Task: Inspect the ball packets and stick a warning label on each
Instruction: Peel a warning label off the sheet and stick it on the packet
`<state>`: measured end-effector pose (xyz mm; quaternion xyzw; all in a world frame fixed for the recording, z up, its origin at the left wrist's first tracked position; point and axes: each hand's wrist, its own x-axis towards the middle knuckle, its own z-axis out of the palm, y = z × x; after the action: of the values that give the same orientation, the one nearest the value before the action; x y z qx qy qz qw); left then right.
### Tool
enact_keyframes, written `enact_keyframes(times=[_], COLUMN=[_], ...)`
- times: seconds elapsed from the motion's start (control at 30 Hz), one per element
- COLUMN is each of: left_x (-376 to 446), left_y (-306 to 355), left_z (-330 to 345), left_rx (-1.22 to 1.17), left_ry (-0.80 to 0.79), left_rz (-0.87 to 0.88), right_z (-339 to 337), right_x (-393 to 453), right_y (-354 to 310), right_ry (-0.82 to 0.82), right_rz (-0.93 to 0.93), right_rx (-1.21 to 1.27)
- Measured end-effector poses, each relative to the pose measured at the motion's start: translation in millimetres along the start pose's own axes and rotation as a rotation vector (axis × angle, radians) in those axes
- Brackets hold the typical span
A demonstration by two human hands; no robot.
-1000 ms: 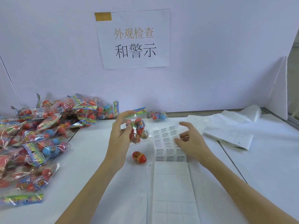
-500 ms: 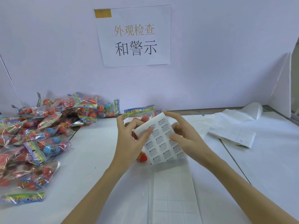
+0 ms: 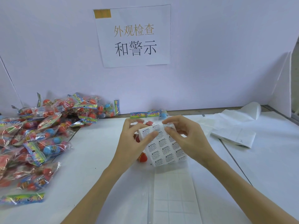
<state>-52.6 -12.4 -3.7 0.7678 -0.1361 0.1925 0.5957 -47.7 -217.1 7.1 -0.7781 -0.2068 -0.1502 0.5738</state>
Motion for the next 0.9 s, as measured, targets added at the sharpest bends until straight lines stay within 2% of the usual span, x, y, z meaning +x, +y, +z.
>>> enact_keyframes(times=[0.27, 0.4, 0.53, 0.77, 0.9], left_x=[-0.5, -1.3, -1.4, -2.2, -2.2], left_y=[0.4, -0.4, -3.1, 2.1, 6.6], left_z=[1.2, 2.6, 3.4, 5.9, 7.2], left_rx=[0.003, -0.052, -0.004, -0.014, -0.081], left_ry=[-0.03, -0.073, -0.068, -0.052, -0.019], left_rz=[0.063, -0.024, -0.038, -0.05, -0.175], right_z=[-6.5, -9.9, -11.1, -11.6, -14.3], right_x=[3.2, 5.0, 2.6, 3.8, 2.8], right_y=[0.2, 1.3, 4.1, 3.8, 2.5], right_ry=[-0.008, 0.021, 0.006, 0.014, -0.001], right_rz=[0.047, 0.022, -0.068, -0.114, -0.201], right_rx=[-0.018, -0.034, -0.185, -0.257, -0.317])
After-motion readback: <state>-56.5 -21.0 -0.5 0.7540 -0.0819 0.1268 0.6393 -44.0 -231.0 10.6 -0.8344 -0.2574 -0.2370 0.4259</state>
